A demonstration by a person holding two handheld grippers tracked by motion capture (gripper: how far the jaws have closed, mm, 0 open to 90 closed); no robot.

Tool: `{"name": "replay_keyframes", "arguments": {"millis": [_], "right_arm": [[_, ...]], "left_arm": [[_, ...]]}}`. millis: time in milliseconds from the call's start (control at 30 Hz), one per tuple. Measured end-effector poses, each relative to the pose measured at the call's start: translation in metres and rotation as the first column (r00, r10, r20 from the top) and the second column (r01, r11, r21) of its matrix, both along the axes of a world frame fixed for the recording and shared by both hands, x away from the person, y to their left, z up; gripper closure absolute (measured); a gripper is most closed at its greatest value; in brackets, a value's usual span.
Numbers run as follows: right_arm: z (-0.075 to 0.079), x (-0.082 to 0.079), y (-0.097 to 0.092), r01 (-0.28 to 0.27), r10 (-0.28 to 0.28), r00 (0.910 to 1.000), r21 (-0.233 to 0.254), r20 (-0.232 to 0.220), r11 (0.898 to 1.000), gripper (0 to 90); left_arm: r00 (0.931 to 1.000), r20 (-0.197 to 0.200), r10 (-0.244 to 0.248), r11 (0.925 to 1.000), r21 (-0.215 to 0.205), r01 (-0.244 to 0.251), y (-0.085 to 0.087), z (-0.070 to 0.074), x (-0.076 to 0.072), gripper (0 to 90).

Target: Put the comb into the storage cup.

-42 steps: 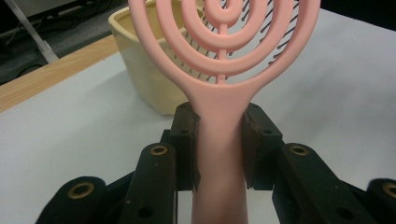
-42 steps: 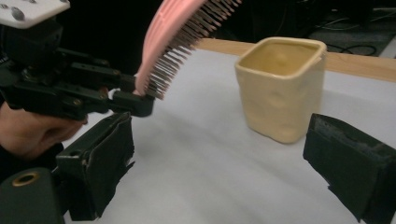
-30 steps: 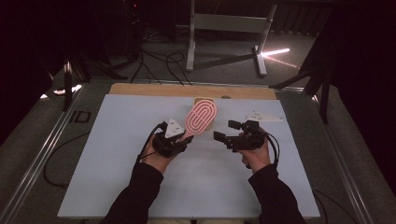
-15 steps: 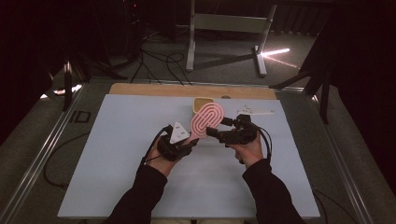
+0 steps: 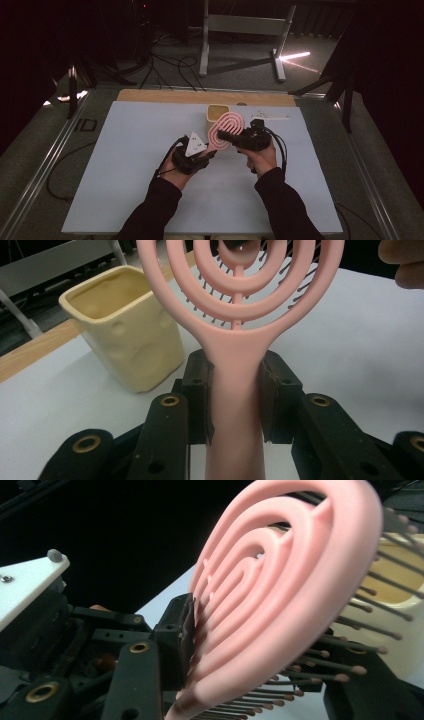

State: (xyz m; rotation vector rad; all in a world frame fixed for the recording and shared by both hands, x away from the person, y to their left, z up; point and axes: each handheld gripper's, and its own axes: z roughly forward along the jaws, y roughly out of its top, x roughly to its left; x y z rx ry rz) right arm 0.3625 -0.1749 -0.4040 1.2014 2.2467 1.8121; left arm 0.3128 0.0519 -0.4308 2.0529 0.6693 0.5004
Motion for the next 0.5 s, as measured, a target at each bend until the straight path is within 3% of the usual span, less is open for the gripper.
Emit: {"name": "replay_keyframes", "arguments": {"millis": [233, 500], "right_arm": [[-0.0007, 0.0013, -0.0008, -0.027, 0.028, 0.9992, 0.032, -0.029, 0.999, 58.0], [-0.0004, -0.0006, 0.0031, -0.057, 0.058, 0.9973, 0.026, -0.044, 0.998, 62.2]], "left_arm": [[1.0000, 0.001, 0.005, 0.9999, 0.009, -0.005, -0.0016, -0.0003, 0.0007, 70.0], [1.0000, -0.003, 0.005, 0.9999, 0.015, -0.005, -0.0021, -0.0050, 0.0017, 70.2]]}}
